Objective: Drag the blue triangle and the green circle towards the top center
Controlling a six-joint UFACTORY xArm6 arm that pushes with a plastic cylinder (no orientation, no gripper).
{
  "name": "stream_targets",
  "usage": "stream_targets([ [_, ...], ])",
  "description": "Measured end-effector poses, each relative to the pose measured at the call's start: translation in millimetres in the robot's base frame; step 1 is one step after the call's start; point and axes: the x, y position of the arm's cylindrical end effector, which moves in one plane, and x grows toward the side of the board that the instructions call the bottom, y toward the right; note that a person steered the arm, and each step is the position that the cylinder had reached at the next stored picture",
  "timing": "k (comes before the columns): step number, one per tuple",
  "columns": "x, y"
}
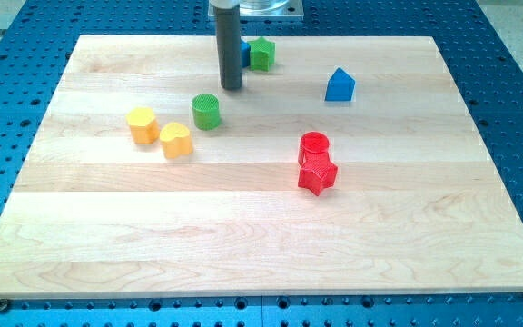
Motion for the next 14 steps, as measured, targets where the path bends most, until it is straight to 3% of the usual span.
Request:
stream_targets([
  [1,59.0,28.8],
  [2,75.2,1.4],
  [3,75.1,-58.6],
  [5,52.1,-111.9],
  [7,6.9,22.5],
  [8,7.6,-18.0],
  [9,16.9,-6.9],
  [10,19.0,56.2],
  [11,47.0,138.0],
  [12,20.5,185.5],
  [14,-8.7,122.7],
])
